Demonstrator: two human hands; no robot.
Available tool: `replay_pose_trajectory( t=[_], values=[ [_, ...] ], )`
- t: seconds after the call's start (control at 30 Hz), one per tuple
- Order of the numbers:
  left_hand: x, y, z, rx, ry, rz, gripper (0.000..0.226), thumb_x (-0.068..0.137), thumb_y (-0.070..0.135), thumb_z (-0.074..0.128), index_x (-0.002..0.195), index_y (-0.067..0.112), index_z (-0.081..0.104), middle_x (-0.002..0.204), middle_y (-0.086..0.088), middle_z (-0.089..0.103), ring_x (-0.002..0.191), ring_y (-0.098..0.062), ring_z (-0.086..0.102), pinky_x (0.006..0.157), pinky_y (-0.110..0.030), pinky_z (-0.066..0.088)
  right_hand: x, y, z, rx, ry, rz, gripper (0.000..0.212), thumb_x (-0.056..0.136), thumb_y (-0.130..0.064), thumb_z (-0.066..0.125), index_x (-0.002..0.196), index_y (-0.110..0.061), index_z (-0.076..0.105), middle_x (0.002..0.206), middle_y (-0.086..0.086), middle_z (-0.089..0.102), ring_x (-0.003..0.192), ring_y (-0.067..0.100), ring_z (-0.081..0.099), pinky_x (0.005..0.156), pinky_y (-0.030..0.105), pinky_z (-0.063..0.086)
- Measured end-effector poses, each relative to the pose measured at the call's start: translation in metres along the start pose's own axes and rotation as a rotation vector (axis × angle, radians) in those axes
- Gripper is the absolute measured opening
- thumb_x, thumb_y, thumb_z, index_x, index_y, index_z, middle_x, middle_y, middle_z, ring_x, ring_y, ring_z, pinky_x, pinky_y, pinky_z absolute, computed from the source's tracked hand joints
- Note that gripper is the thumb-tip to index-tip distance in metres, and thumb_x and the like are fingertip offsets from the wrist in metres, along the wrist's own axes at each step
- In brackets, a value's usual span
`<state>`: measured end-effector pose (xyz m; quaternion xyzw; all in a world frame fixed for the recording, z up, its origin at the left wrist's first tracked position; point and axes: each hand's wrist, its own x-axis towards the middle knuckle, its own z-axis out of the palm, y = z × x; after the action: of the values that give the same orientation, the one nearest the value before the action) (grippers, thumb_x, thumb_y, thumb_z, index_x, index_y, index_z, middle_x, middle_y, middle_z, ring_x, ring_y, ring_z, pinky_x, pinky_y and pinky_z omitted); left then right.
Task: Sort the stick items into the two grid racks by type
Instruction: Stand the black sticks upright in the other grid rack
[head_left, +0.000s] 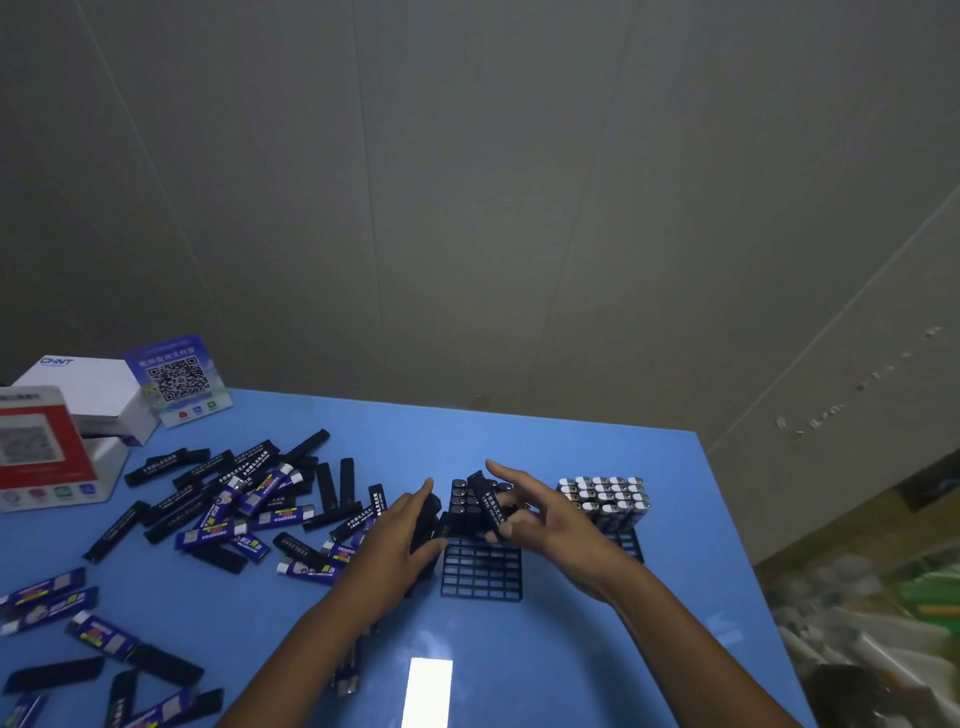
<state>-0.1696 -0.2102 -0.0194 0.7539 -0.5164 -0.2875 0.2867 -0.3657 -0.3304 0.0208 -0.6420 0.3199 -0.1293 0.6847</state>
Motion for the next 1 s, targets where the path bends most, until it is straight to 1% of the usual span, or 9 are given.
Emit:
replay_pose_trajectory(
  t=[0.1,0.23,0.3,0.43,0.5,0.6,0.73,0.8,1.0],
  values=[
    [-0.004,-0.001,-0.001,-0.011,0.0,-0.013,0.074,0.096,0.031,0.058,0.155,0.026,0.014,0.15,0.003,0.038,0.138,-0.014,0.034,0.109,-0.023,0.029,0.002,0.002,0.002,-0.065,-0.04,-0.04,0.067,0.098,0.005,0.052,0.146,-0.041,0.045,0.128,0.015,0.055,0.098,0.023,0.069,0.101,0.037,0.053],
    [-0.007,-0.003,-0.004,-0.019,0.001,-0.022,0.074,0.096,0.03,0.059,0.155,0.027,0.014,0.152,0.003,0.036,0.14,-0.014,0.032,0.111,-0.025,0.028,0.008,0.008,0.002,-0.158,-0.05,-0.058,0.071,0.095,0.008,0.052,0.144,-0.044,0.046,0.11,0.017,0.051,0.089,0.021,0.067,0.1,0.04,0.054],
    [-0.007,-0.006,-0.006,-0.016,0.0,-0.031,0.074,0.096,0.031,0.059,0.155,0.027,0.014,0.153,0.003,0.035,0.141,-0.013,0.032,0.113,-0.027,0.028,0.01,0.01,0.003,-0.196,-0.005,-0.077,0.061,0.093,0.006,0.055,0.137,-0.037,0.054,0.098,0.008,0.057,0.083,0.017,0.07,0.095,0.037,0.056],
    [-0.007,-0.008,-0.009,-0.021,0.004,-0.039,0.074,0.097,0.032,0.058,0.155,0.028,0.013,0.155,0.004,0.032,0.143,-0.013,0.027,0.113,-0.027,0.025,0.016,0.014,0.002,-0.435,0.2,-0.117,0.023,0.093,-0.018,0.069,0.107,-0.035,0.062,0.074,-0.004,0.064,0.068,0.006,0.06,0.072,0.024,0.049],
    [-0.007,-0.008,-0.009,-0.025,0.005,-0.036,0.073,0.097,0.03,0.058,0.155,0.027,0.013,0.153,0.003,0.033,0.142,-0.012,0.029,0.109,-0.021,0.024,0.018,0.017,0.001,-0.539,0.265,-0.132,0.01,0.091,-0.029,0.071,0.095,-0.033,0.063,0.075,-0.006,0.068,0.071,0.005,0.062,0.071,0.025,0.05],
    [-0.004,-0.008,-0.008,-0.026,0.007,-0.033,0.073,0.097,0.03,0.058,0.155,0.026,0.014,0.154,0.002,0.033,0.143,-0.013,0.029,0.109,-0.02,0.024,0.021,0.02,-0.002,-0.679,0.3,-0.145,0.009,0.089,-0.034,0.072,0.085,-0.03,0.065,0.08,-0.009,0.065,0.076,0.004,0.06,0.07,0.022,0.05],
    [0.0,-0.008,-0.008,-0.019,-0.003,-0.041,0.074,0.097,0.031,0.058,0.155,0.027,0.013,0.155,0.002,0.031,0.145,-0.015,0.026,0.115,-0.029,0.025,0.023,0.02,-0.003,-0.777,0.233,-0.125,0.006,0.09,-0.028,0.07,0.086,-0.028,0.065,0.069,-0.008,0.064,0.067,0.006,0.06,0.066,0.029,0.052],
    [0.002,-0.01,-0.007,-0.017,-0.007,-0.042,0.074,0.097,0.032,0.058,0.155,0.029,0.013,0.156,0.002,0.031,0.145,-0.015,0.026,0.116,-0.032,0.026,0.024,0.021,-0.003,-0.843,0.205,-0.118,0.006,0.088,-0.021,0.068,0.09,-0.027,0.065,0.075,-0.009,0.065,0.071,0.006,0.061,0.07,0.031,0.054],
    [0.003,-0.014,-0.006,-0.014,-0.013,-0.057,0.075,0.096,0.034,0.059,0.155,0.031,0.012,0.157,0.002,0.03,0.146,-0.016,0.024,0.119,-0.035,0.026,0.03,0.027,-0.003,-0.94,0.188,-0.14,0.013,0.087,-0.016,0.066,0.09,-0.027,0.062,0.088,-0.01,0.055,0.078,0.005,0.056,0.069,0.02,0.046]
  ],
)
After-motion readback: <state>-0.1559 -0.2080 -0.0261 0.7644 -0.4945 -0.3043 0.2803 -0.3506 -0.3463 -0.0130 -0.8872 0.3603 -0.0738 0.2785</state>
